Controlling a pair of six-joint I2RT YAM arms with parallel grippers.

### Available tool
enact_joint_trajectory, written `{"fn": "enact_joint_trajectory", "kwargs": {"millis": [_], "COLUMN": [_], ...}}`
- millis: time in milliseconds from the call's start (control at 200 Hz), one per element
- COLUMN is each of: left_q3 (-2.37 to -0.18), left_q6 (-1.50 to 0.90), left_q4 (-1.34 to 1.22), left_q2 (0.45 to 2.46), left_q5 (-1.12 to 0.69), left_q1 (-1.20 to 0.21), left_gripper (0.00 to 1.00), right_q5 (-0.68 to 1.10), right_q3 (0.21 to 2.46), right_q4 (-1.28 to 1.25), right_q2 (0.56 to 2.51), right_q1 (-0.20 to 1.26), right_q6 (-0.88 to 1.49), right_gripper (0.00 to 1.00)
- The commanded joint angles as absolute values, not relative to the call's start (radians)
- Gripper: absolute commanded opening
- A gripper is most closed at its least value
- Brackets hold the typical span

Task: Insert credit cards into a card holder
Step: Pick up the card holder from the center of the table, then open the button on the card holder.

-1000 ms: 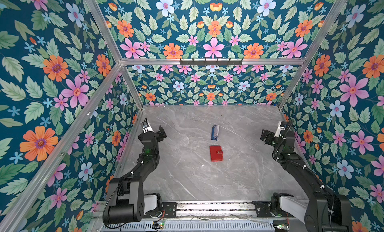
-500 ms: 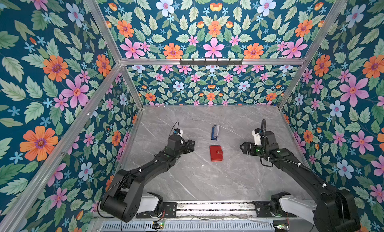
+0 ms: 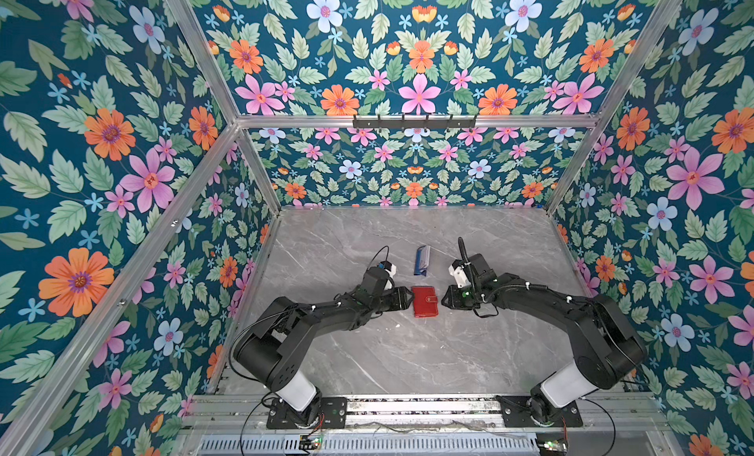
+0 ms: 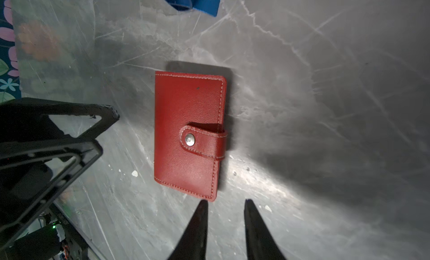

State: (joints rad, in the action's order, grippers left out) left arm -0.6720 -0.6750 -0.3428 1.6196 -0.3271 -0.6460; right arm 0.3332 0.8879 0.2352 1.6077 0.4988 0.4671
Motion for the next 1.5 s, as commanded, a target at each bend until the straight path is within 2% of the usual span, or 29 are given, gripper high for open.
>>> {"fn": "enact_joint_trajectory", "kwargs": {"millis": [0, 580, 705, 865, 960, 1215, 1495], "left_q3": [-0.680, -0.722, -0.725, -0.724, -0.724, -0.737, -0.744], "left_q6": [-0.691, -0.739, -0.758, -0.776, -0.776, -0.770, -0.793], "left_q4": [-0.389, -0.479, -0.510, -0.521, -0.504, -0.439, -0.437], "left_q2": [1.644, 1.784, 1.801, 1.794, 1.778, 1.750, 1.769], "left_q5": [-0.360, -0.469, -0.493, -0.495, -0.478, -0.443, -0.439], "left_q1": [-0.650, -0.662, -0.662, -0.663, -0.665, -0.678, -0.693], "left_gripper": [0.60, 0.49, 0.43, 0.22, 0.11, 0.08, 0.07], "right_q5": [0.367, 0.320, 0.319, 0.297, 0.235, 0.088, 0.107], "right_q3": [0.902, 0.954, 0.952, 0.949, 0.962, 1.042, 1.075], "right_q4": [0.171, 0.160, 0.166, 0.181, 0.223, 0.326, 0.301], "right_q2": [1.635, 1.797, 1.807, 1.781, 1.747, 1.711, 1.763], "right_q1": [0.501, 0.502, 0.502, 0.511, 0.533, 0.628, 0.641], "right_q6": [0.510, 0.564, 0.567, 0.565, 0.543, 0.476, 0.498], "right_gripper": [0.26, 0.19, 0.19, 0.20, 0.25, 0.30, 0.30]}}
